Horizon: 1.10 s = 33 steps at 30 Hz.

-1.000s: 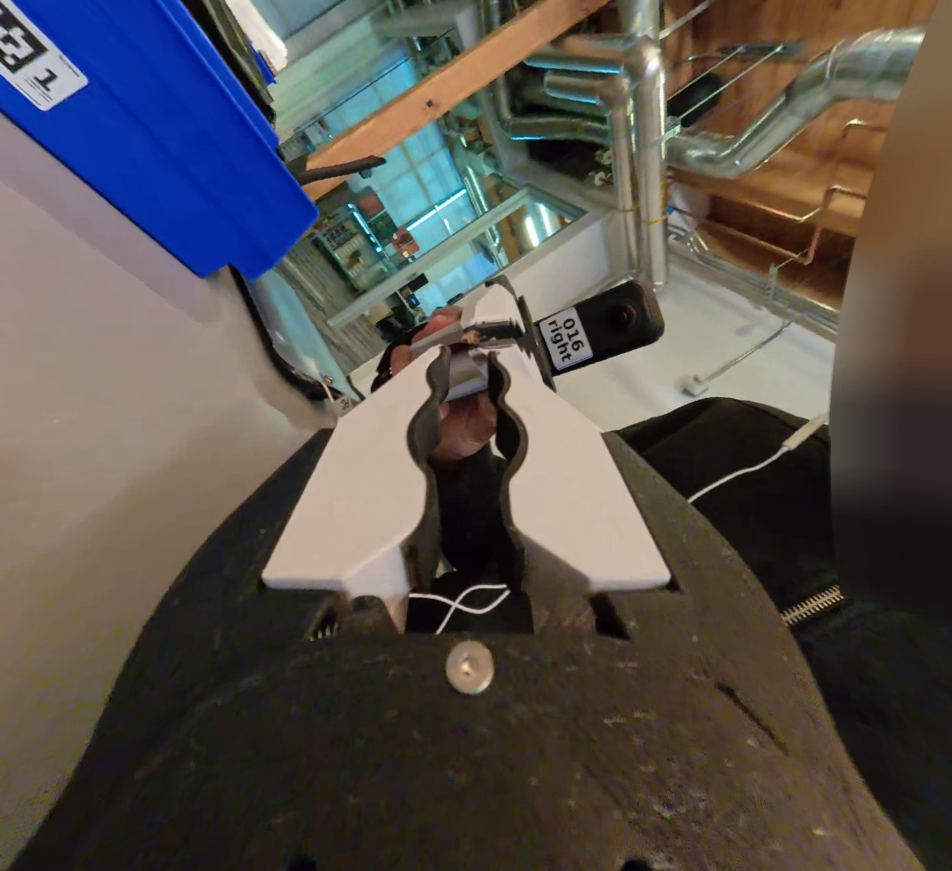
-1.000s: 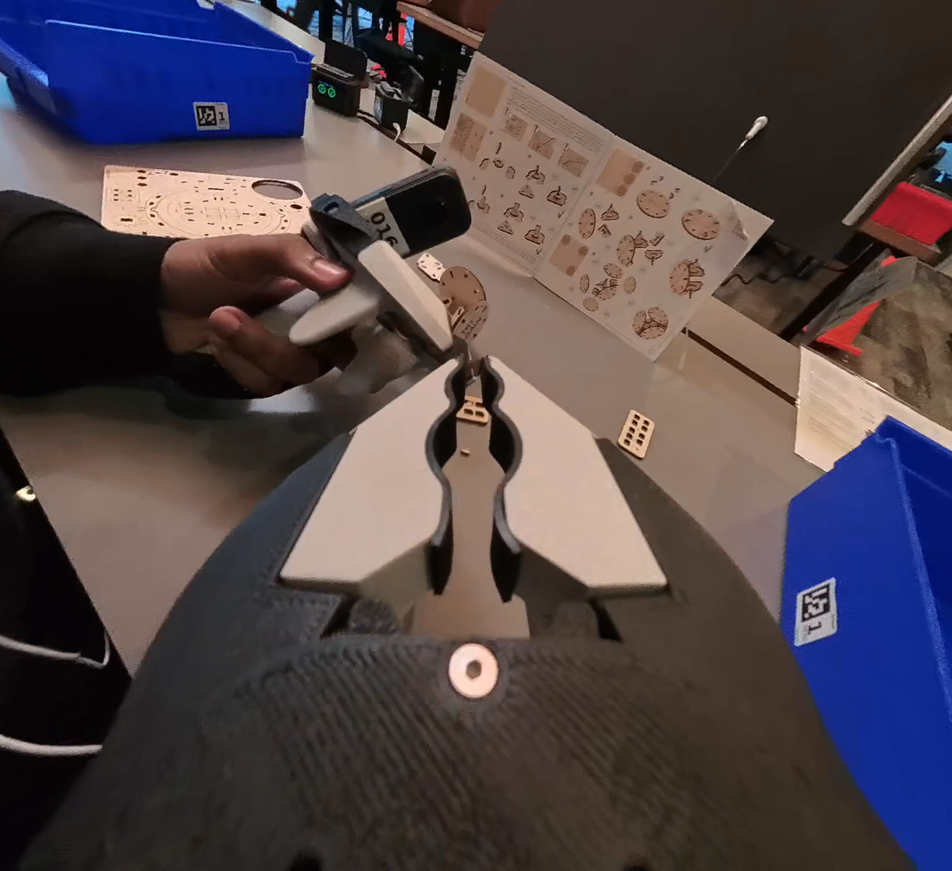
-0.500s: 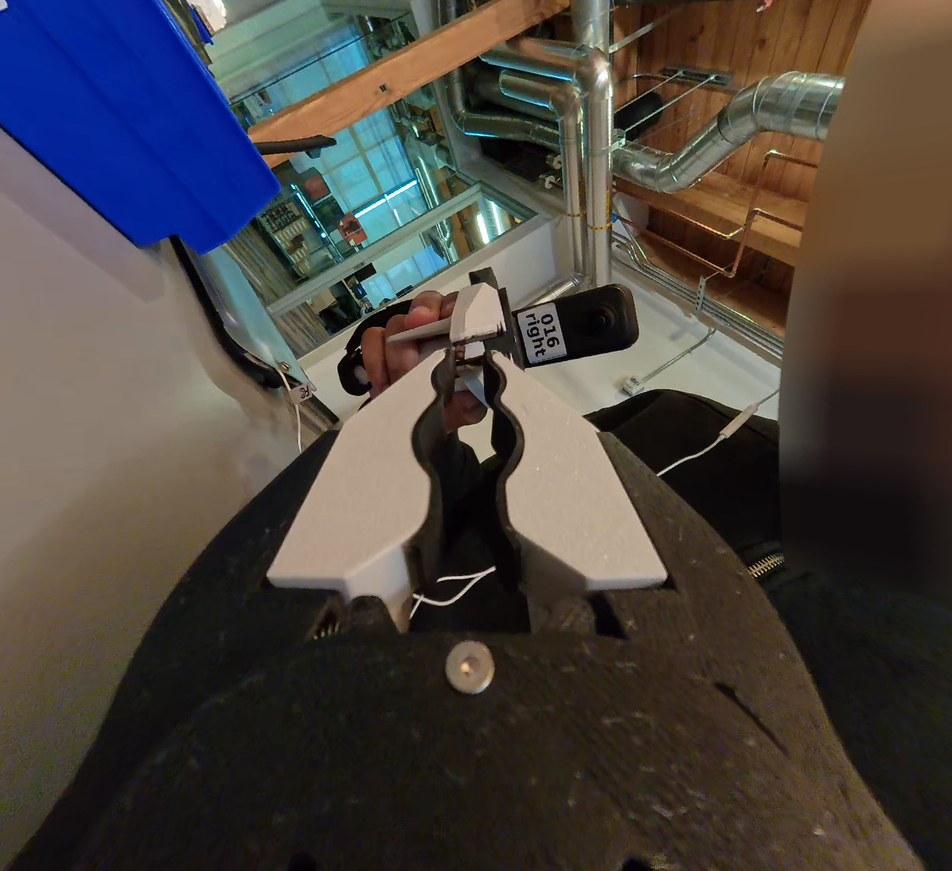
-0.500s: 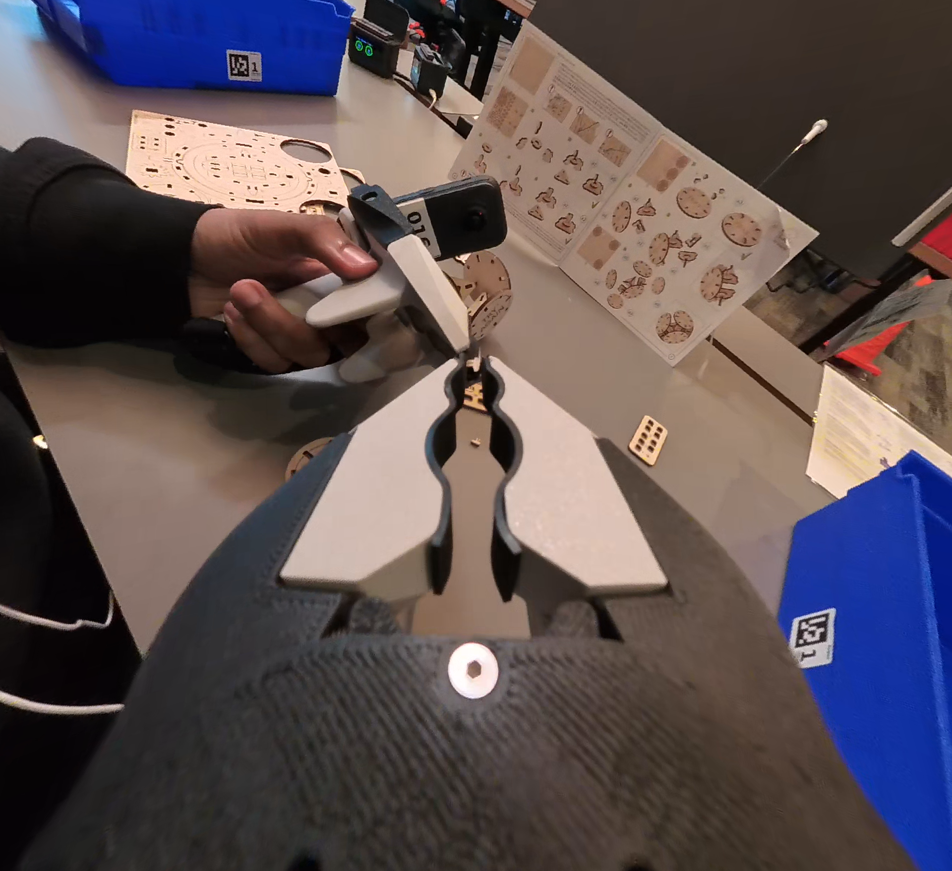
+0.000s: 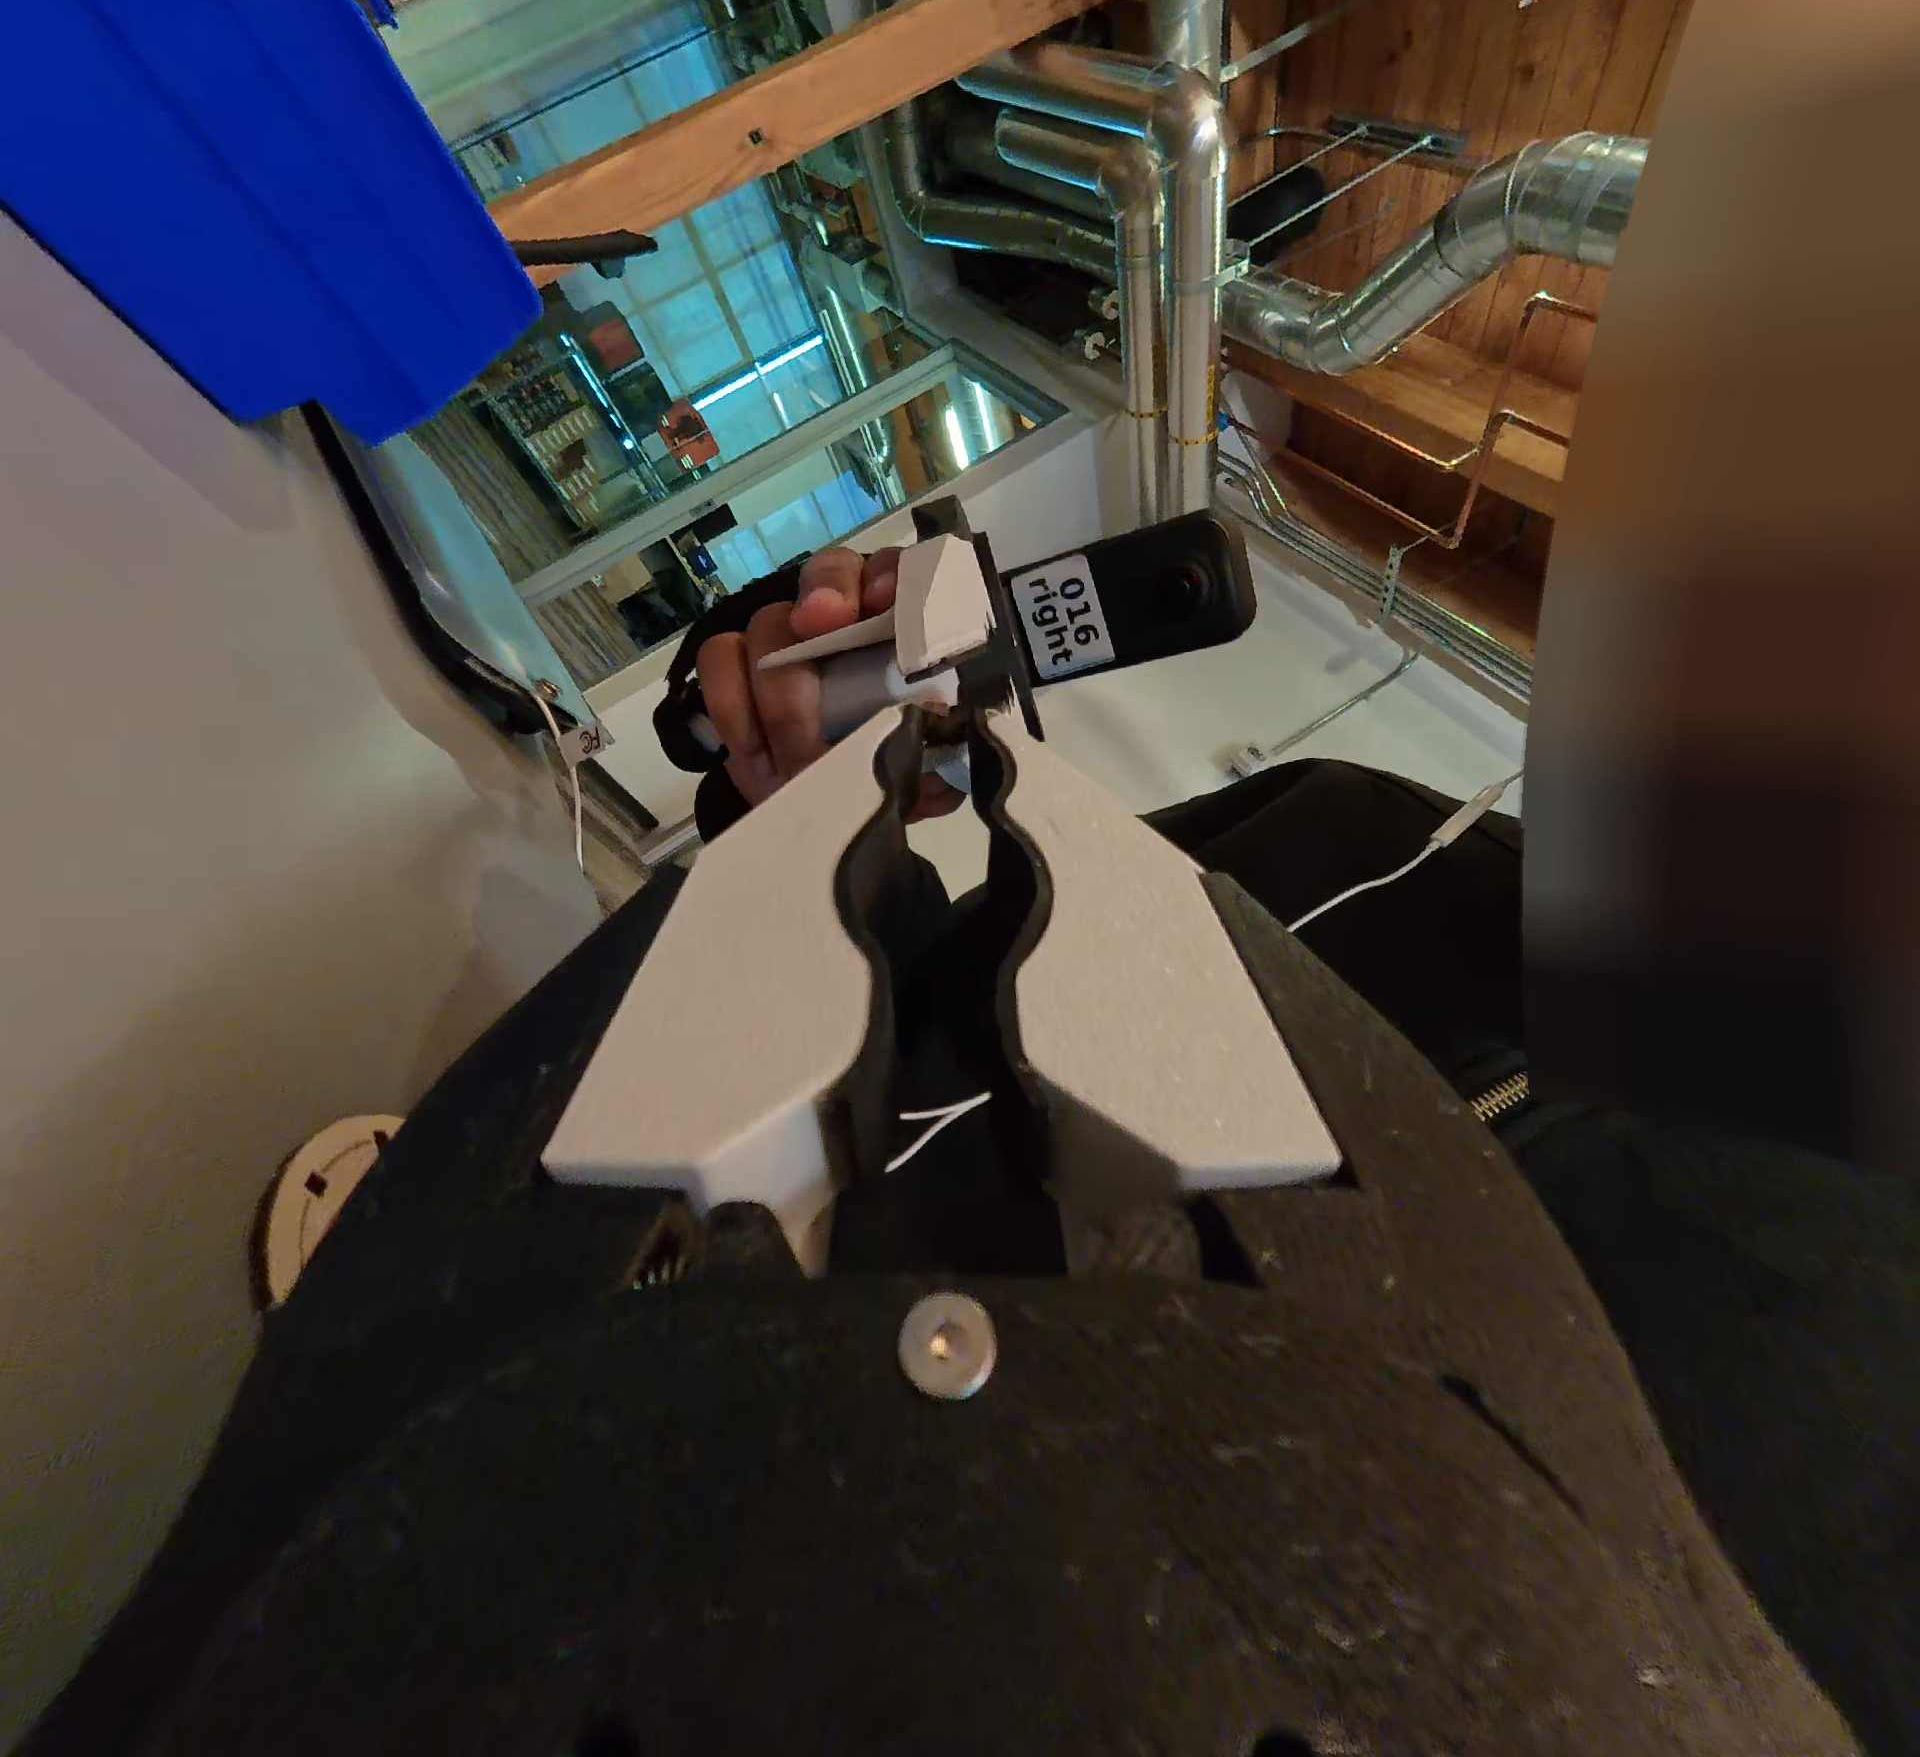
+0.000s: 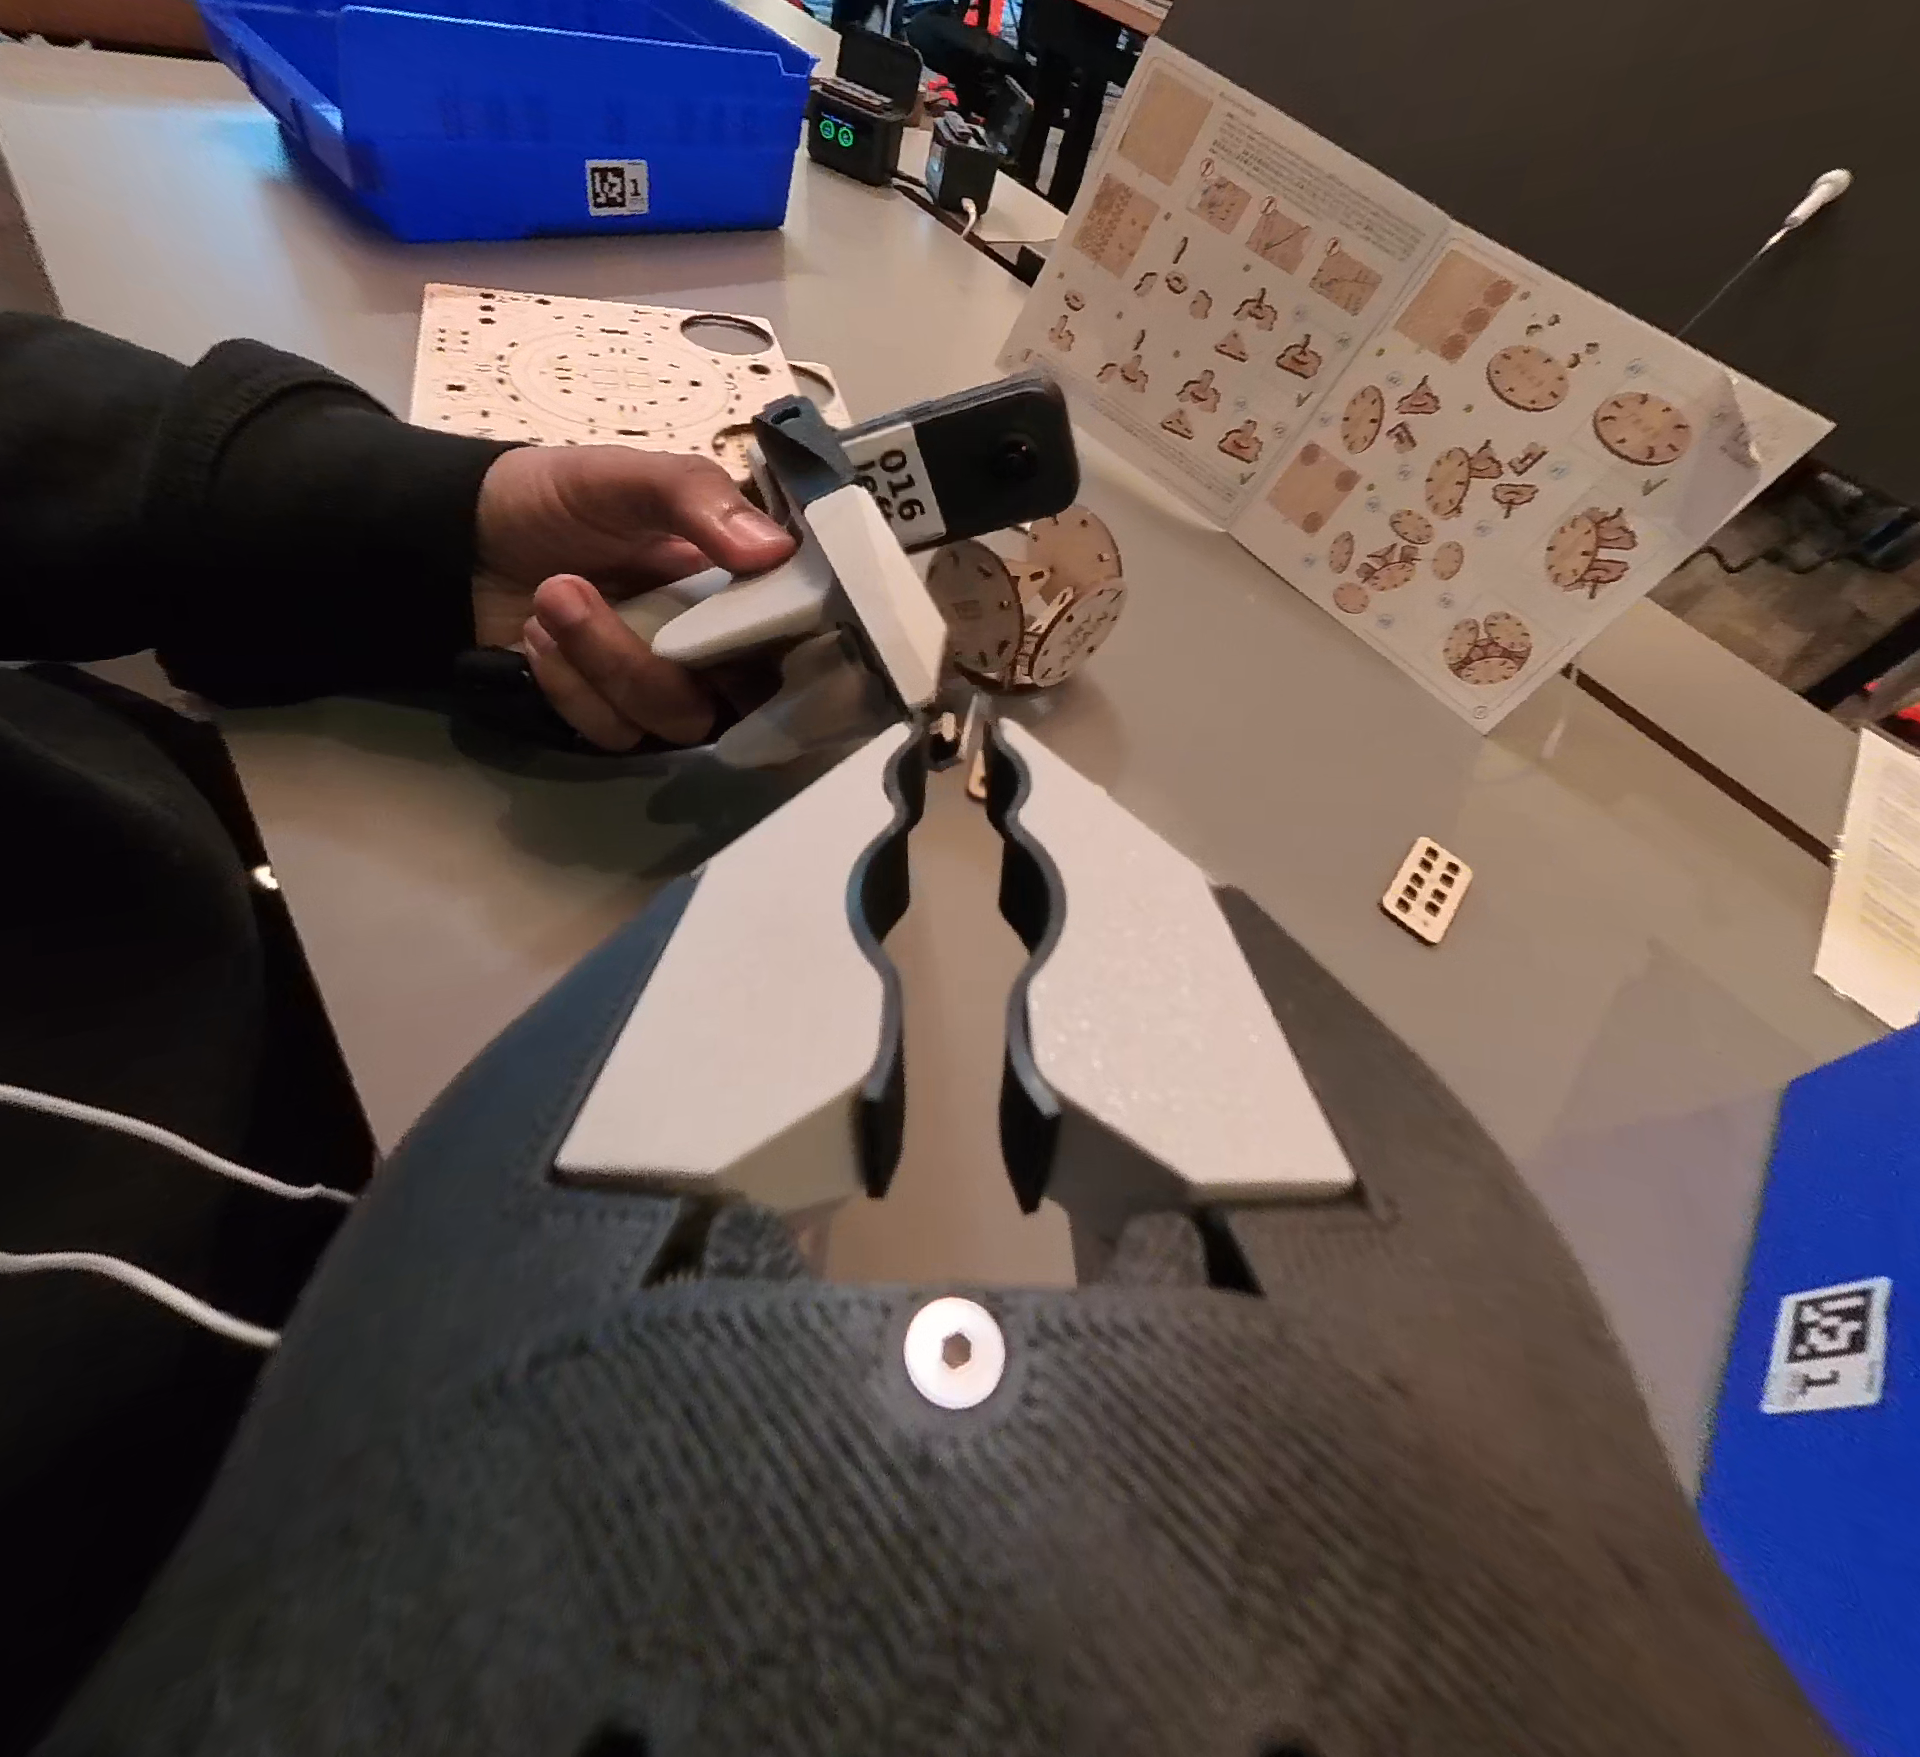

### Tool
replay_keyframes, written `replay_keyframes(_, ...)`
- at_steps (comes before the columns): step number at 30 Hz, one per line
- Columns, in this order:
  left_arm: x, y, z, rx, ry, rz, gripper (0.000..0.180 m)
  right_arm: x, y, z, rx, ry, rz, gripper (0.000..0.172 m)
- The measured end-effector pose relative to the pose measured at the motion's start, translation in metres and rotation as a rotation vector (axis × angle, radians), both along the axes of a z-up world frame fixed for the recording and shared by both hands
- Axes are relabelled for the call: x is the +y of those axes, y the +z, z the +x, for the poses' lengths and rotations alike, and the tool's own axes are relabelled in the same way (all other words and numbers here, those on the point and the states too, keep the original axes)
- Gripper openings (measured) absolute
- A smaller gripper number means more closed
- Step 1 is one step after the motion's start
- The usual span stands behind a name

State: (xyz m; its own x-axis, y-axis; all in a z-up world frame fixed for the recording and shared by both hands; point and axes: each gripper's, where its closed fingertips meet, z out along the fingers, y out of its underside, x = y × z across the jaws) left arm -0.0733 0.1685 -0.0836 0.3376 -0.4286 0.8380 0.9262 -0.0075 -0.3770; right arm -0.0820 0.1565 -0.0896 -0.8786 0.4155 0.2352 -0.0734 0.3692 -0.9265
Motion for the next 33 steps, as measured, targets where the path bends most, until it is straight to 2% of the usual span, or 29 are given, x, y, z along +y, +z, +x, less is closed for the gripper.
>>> replay_keyframes(4,-0.002,-0.004,0.005,-0.011,-0.009,0.006,0.003,-0.003,-0.004,0.006,-0.058,0.041,-0.009,0.008)
replay_keyframes(12,-0.002,-0.012,0.015,0.058,0.03,-0.036,0.002,-0.001,-0.015,0.01,-0.434,0.12,-0.231,0.024)
replay_keyframes(21,-0.011,-0.011,0.006,0.045,0.08,-0.026,0.0,0.017,-0.002,0.008,-0.453,0.109,-0.361,0.026)
replay_keyframes(25,-0.01,-0.01,0.016,0.078,0.023,-0.03,0.0,0.01,0.007,0.03,-0.282,0.225,-0.224,0.023)
replay_keyframes(28,-0.008,-0.011,0.037,0.115,-0.104,-0.043,0.0,0.004,0.003,0.047,-0.149,0.323,-0.008,0.021)
replay_keyframes(30,-0.007,-0.013,0.05,0.138,-0.174,-0.052,0.0,0.003,-0.004,0.054,-0.101,0.382,0.13,0.021)
replay_keyframes(33,-0.006,-0.01,0.058,0.125,-0.214,-0.032,0.0,-0.001,-0.009,0.066,-0.092,0.48,0.235,0.02)
